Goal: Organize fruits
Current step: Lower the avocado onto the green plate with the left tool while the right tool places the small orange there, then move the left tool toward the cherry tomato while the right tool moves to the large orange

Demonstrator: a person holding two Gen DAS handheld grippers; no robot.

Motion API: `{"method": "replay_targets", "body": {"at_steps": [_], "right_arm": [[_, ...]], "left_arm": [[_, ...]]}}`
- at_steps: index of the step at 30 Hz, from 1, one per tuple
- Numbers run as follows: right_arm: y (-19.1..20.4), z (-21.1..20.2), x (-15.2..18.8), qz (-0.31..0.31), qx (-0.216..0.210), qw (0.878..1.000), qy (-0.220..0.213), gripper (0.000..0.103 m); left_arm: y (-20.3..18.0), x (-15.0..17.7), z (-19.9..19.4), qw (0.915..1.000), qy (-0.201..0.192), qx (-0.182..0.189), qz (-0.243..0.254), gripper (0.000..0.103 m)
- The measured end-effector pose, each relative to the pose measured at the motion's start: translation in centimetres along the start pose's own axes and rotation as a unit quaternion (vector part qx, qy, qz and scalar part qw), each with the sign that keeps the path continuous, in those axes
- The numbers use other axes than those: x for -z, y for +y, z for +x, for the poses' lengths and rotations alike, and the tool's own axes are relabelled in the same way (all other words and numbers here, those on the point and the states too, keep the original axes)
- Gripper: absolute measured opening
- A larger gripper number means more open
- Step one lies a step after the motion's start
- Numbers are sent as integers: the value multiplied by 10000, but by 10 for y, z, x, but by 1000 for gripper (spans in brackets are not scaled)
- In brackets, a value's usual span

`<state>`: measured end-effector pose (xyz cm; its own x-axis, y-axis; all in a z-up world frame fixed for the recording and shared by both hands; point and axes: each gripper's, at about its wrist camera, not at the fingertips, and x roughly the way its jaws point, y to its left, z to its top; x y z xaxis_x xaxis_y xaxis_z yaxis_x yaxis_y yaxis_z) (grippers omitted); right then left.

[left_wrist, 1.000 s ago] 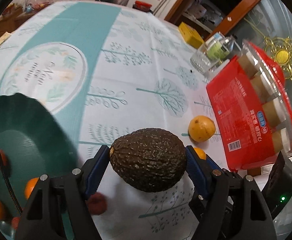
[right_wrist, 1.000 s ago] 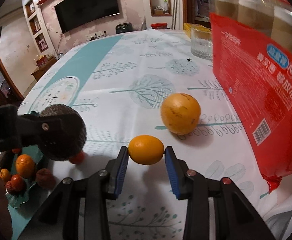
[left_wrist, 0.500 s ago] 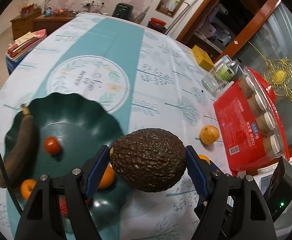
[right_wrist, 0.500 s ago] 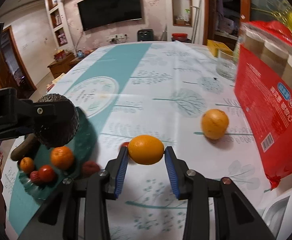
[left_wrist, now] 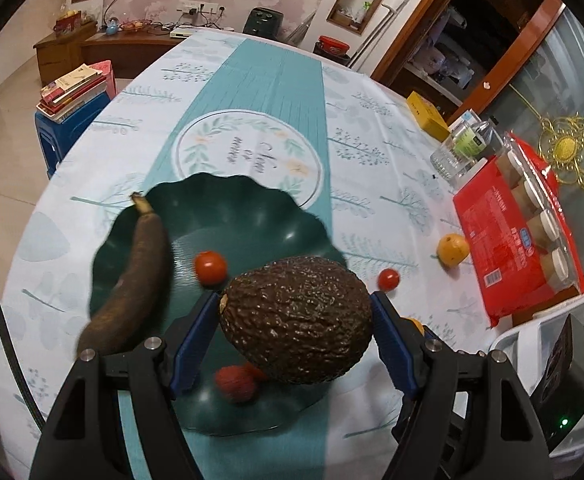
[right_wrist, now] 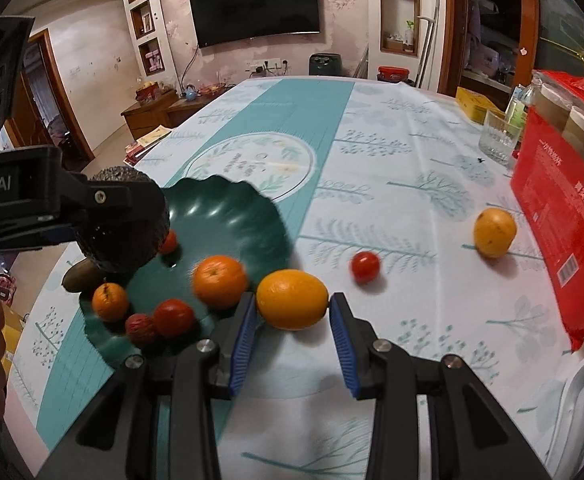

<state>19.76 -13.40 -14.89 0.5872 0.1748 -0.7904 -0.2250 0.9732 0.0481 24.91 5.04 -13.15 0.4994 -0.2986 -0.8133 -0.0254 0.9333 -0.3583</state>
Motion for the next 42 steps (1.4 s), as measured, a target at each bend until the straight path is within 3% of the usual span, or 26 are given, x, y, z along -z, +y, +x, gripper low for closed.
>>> {"method": "replay_targets", "body": {"at_steps": [12,25,28,35,42], "right_arm": [[53,20,12,171,118,9995,219,38],[80,30,11,255,438,9976,474,38],[79,30,10,288,467,9969,556,40],[82,19,9,232,532,9967,562,56],[69,-7,7,215,630,9960,598,62]], "left_arm": [[48,-3,10,9983,417,9,400,74],[68,-3,34,9938,935,129,580,75],[70,-3,29,9945,864,184,563,75],[70,-6,7,9960,644,204,577,80],[64,-1,-13,9972,503,176,518,81]]}}
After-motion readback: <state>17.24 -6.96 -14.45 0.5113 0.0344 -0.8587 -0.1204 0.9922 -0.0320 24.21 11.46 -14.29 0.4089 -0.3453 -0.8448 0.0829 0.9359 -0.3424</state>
